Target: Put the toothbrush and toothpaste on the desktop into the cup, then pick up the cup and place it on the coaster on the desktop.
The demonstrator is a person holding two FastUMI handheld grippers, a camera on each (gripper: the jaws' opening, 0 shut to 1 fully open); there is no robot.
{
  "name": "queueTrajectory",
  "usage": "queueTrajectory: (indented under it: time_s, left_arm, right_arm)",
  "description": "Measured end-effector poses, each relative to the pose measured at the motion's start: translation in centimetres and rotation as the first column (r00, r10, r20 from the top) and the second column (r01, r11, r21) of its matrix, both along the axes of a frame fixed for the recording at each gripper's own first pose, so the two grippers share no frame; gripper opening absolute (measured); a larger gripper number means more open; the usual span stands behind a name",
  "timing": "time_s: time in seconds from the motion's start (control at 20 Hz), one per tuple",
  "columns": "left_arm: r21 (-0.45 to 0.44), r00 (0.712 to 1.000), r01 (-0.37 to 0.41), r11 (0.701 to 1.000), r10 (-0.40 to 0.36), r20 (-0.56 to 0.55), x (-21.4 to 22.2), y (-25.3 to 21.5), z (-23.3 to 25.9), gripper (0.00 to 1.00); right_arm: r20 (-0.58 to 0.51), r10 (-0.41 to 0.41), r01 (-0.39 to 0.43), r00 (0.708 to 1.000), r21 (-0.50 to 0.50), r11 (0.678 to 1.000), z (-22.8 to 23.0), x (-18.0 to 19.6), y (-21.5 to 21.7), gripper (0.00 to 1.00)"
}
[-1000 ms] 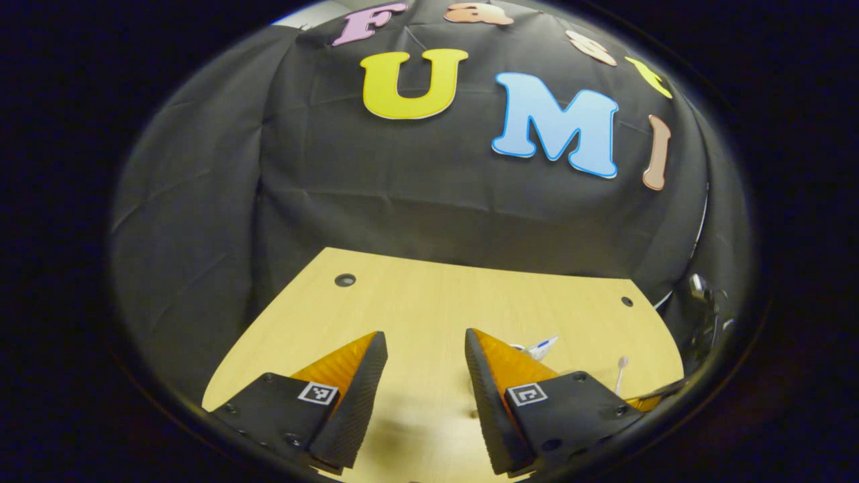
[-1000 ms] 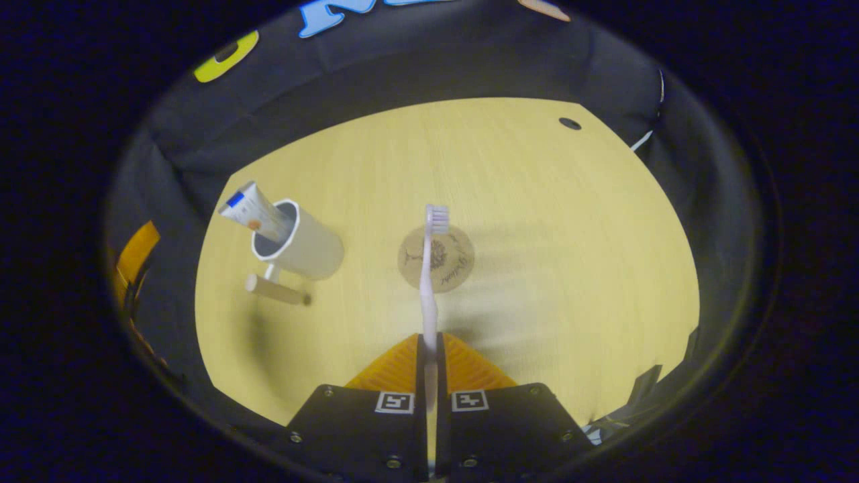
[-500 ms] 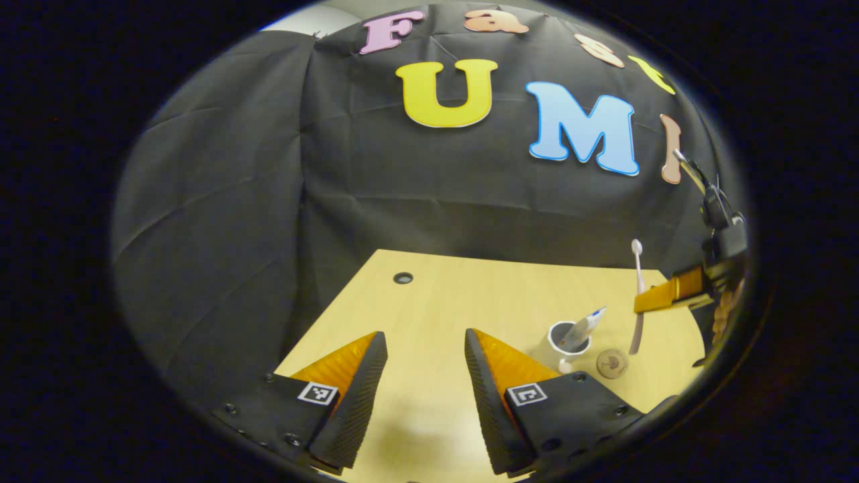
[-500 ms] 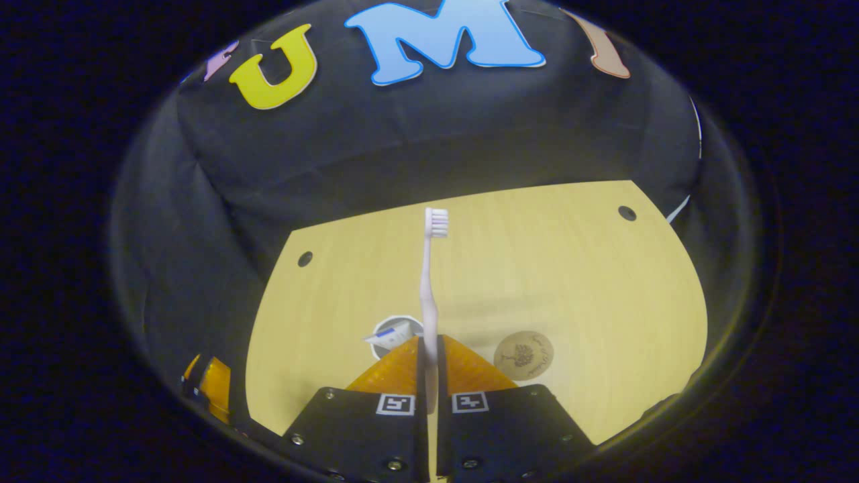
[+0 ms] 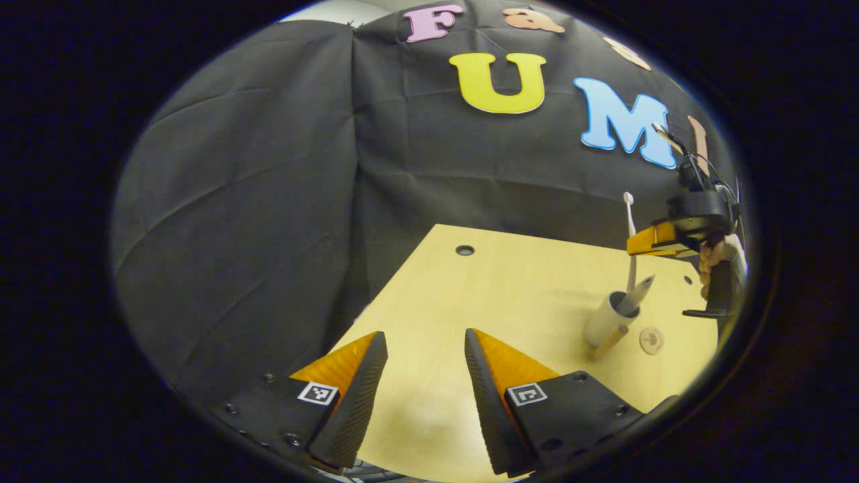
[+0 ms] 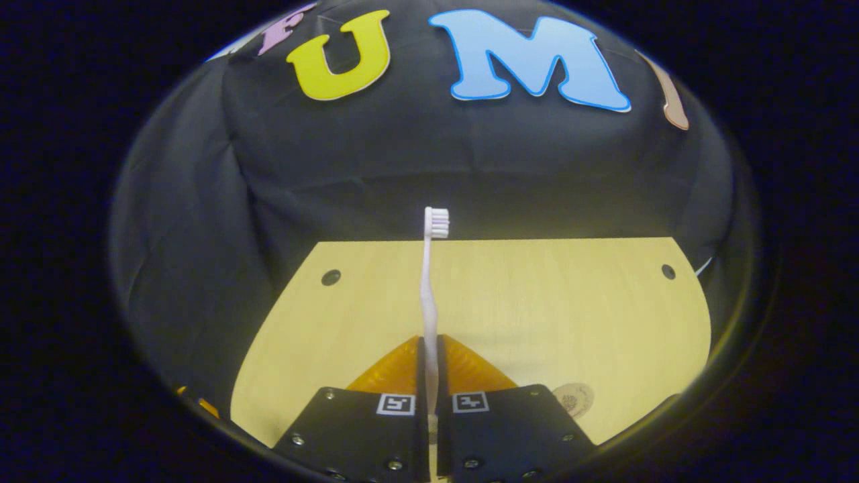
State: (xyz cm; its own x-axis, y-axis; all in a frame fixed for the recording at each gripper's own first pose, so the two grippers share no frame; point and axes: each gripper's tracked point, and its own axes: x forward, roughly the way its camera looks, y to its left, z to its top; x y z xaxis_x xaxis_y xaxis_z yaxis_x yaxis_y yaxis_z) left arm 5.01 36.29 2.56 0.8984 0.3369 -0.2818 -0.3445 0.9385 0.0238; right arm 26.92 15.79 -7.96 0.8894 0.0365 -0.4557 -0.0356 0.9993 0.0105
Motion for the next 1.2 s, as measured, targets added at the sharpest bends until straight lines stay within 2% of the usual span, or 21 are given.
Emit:
queueTrajectory:
  time_s: [0.2,0.4,0.45,0.5,0.55,0.6,0.65,0.7,0.75,0.85,0.9,1.1,1.15,1.2]
  left_arm:
    - [-0.015,0.998,-0.060,0.998,0.060,-0.022,-2.3,2.7,-1.2,0.70]
    - [-0.027,0.995,-0.087,0.996,0.086,-0.045,-3.7,4.0,-2.9,0.70]
    - [-0.029,0.995,-0.089,0.996,0.087,-0.050,-3.5,4.1,-3.1,0.77]
    - [-0.030,0.995,-0.089,0.996,0.087,-0.053,-3.4,3.9,-3.1,0.70]
    - [-0.032,0.995,-0.087,0.996,0.086,-0.054,-3.4,4.0,-3.2,0.70]
    - [-0.033,0.995,-0.085,0.996,0.083,-0.054,-3.4,3.9,-3.3,0.77]
    - [-0.034,0.995,-0.082,0.996,0.080,-0.053,-3.3,3.9,-3.4,0.77]
    - [-0.035,0.996,-0.078,0.996,0.076,-0.053,-3.3,3.8,-3.6,0.70]
    - [-0.037,0.996,-0.073,0.997,0.071,-0.053,-3.2,3.8,-3.7,0.70]
    - [-0.041,0.997,-0.063,0.997,0.061,-0.053,-3.0,3.6,-3.9,0.70]
    - [-0.042,0.997,-0.059,0.997,0.057,-0.053,-2.9,3.5,-4.0,0.77]
    - [-0.030,0.997,-0.040,0.999,0.038,-0.063,-2.6,3.4,-4.2,0.77]
    - [-0.028,0.997,-0.037,0.999,0.035,-0.064,-2.5,3.3,-4.1,0.73]
    - [-0.029,0.997,-0.036,0.999,0.034,-0.063,-2.5,3.2,-4.0,0.77]
  right_arm:
    - [0.016,-0.022,0.023,1.000,-0.075,0.997,-2.1,2.0,-0.4,0.05]
    - [0.021,-0.041,0.043,0.999,-0.112,0.993,-4.1,2.7,-0.7,0.06]
    - [0.018,-0.042,0.044,0.999,-0.114,0.993,-4.7,2.7,-0.7,0.06]
    - [0.019,-0.046,0.048,0.999,-0.125,0.991,-5.2,2.7,-0.8,0.06]
    - [0.050,-0.040,0.047,0.998,-0.144,0.989,-5.0,2.6,-0.9,0.06]
    - [0.073,-0.021,0.032,0.997,-0.151,0.988,-4.8,2.6,-0.5,0.06]
    - [0.093,-0.012,0.028,0.996,-0.172,0.985,-4.8,2.4,-0.4,0.06]
    - [0.112,-0.011,0.033,0.994,-0.199,0.979,-4.8,2.3,-0.7,0.06]
    - [0.129,-0.011,0.038,0.992,-0.214,0.976,-4.8,2.2,-0.7,0.06]
    - [0.148,-0.018,0.047,0.989,-0.198,0.979,-4.8,1.9,-0.8,0.06]
    - [0.159,-0.019,0.049,0.987,-0.189,0.981,-4.6,1.9,-0.8,0.06]
    - [0.208,-0.005,0.046,0.978,-0.195,0.980,-4.3,1.7,-0.9,0.06]
    - [0.223,-0.005,0.048,0.975,-0.188,0.981,-4.2,1.6,-0.7,0.06]
    - [0.227,-0.008,0.049,0.974,-0.174,0.984,-4.1,1.7,-0.7,0.07]
